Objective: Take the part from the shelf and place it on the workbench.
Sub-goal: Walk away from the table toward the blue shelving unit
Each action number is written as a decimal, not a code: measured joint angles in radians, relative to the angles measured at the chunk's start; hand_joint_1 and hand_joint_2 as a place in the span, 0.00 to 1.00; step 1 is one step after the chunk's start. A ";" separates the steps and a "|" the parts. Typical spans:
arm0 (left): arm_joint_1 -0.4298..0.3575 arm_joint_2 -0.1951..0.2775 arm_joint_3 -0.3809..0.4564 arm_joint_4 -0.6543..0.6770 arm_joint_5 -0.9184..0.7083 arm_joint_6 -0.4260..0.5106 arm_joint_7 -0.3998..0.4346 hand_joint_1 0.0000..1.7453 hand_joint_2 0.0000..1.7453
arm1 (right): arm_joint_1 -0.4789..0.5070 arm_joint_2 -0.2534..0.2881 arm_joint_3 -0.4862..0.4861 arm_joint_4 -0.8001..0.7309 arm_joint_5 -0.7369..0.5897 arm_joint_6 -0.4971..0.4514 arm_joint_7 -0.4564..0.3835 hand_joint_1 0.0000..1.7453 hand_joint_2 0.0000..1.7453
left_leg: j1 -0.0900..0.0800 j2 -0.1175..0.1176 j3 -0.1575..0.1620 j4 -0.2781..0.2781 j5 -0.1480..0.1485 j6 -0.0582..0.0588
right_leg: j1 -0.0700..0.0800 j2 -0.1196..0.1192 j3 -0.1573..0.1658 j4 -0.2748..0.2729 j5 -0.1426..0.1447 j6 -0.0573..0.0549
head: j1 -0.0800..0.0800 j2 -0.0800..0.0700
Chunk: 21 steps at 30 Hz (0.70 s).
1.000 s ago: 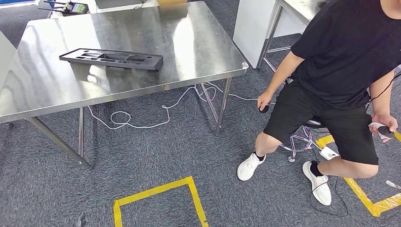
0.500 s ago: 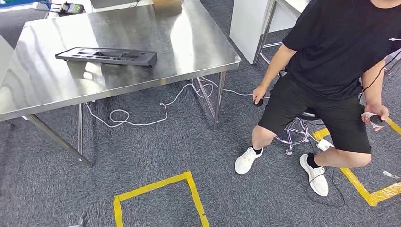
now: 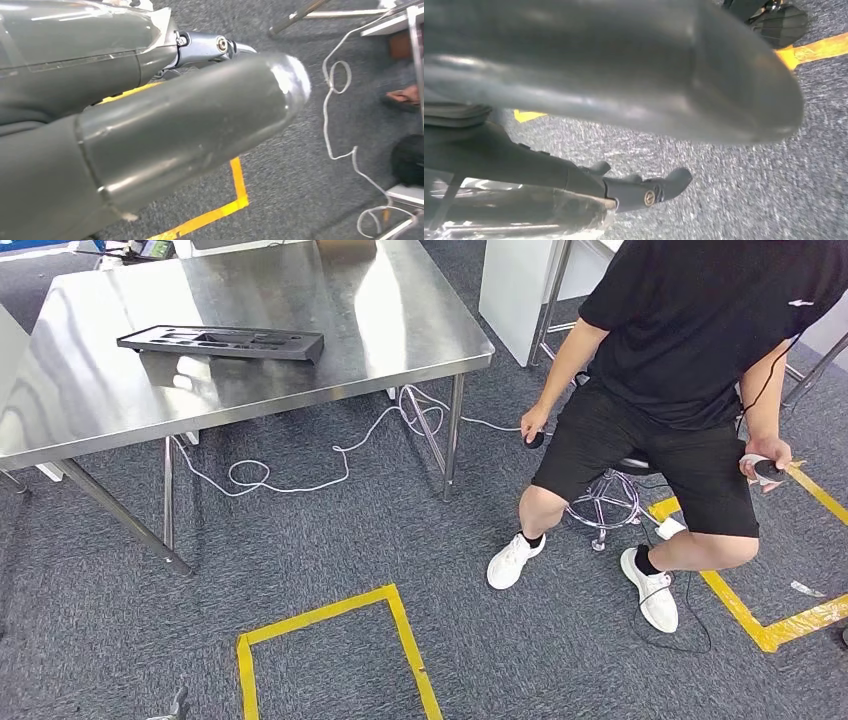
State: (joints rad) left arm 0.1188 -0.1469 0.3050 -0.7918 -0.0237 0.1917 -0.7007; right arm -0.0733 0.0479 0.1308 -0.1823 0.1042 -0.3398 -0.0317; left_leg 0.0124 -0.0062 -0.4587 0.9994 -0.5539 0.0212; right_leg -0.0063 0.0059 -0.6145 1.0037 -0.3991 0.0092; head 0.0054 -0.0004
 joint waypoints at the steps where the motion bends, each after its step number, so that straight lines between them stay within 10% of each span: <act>1: 0.000 0.000 0.000 0.000 0.000 0.000 0.000 0.00 0.00 | 0.000 0.000 0.000 0.000 0.000 0.000 0.000 0.00 0.00 | -0.007 -0.001 0.001 -0.009 0.002 0.006 | -0.001 -0.001 -0.002 -0.002 0.008 0.008 | 0.001 0.000; 4: 0.004 0.000 0.000 0.000 -0.001 -0.001 0.000 0.00 0.00 | 0.003 0.000 0.000 0.002 0.000 0.001 0.002 0.00 0.00 | -0.014 0.008 -0.024 -0.018 0.040 0.032 | -0.006 -0.001 -0.019 0.004 0.008 0.022 | 0.000 0.000; 8: 0.007 -0.001 0.002 0.002 -0.003 -0.006 0.000 0.00 0.00 | 0.008 0.001 0.000 0.003 -0.005 0.001 0.003 0.00 0.00 | -0.013 0.019 -0.084 -0.023 0.092 0.051 | -0.007 -0.003 -0.070 0.200 -0.164 0.000 | 0.010 0.000; 10: 0.007 -0.001 0.002 0.003 -0.005 -0.009 0.000 0.00 0.00 | 0.009 0.000 0.000 0.003 -0.007 0.000 0.002 0.00 0.00 | -0.013 0.024 -0.120 -0.021 0.118 0.049 | -0.007 -0.003 -0.056 0.276 -0.178 0.014 | 0.011 0.000; 13: 0.007 -0.002 0.001 0.005 -0.006 -0.012 0.000 0.00 0.00 | 0.009 -0.001 0.000 0.003 -0.008 0.000 0.002 0.00 0.00 | -0.013 0.028 -0.165 -0.016 0.155 0.037 | -0.007 -0.004 0.081 0.161 -0.126 0.041 | 0.012 0.000; 16: 0.005 -0.003 0.001 0.006 -0.006 -0.006 0.000 0.00 0.00 | 0.005 -0.001 0.000 0.003 -0.005 0.000 -0.004 0.00 0.00 | -0.018 0.030 -0.185 -0.006 0.185 0.023 | 0.003 -0.004 0.225 -0.048 -0.164 0.028 | 0.012 0.000; 19: 0.007 -0.003 0.001 0.007 -0.006 0.003 0.000 0.00 0.00 | 0.008 0.001 0.000 0.004 0.000 0.000 -0.008 0.00 0.00 | -0.014 0.027 -0.196 0.009 0.185 0.012 | -0.008 -0.007 0.221 -0.070 -0.161 0.008 | 0.010 0.000; 21: 0.010 -0.004 0.001 0.010 -0.006 0.006 0.000 0.00 0.00 | 0.012 0.001 0.000 0.005 0.002 0.000 -0.007 0.00 0.00 | -0.006 0.017 -0.217 0.079 0.104 -0.001 | -0.017 -0.013 0.205 -0.068 -0.143 -0.012 | 0.006 0.000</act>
State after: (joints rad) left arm 0.1289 -0.1510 0.3063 -0.7821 -0.0300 0.1981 -0.7005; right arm -0.0617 0.0491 0.1308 -0.1778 0.1060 -0.3399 -0.0386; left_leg 0.0068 0.0112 -0.6756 1.0784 -0.4503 0.0201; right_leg -0.0231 -0.0076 -0.4096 0.9353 -0.5419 -0.0032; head 0.0116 -0.0004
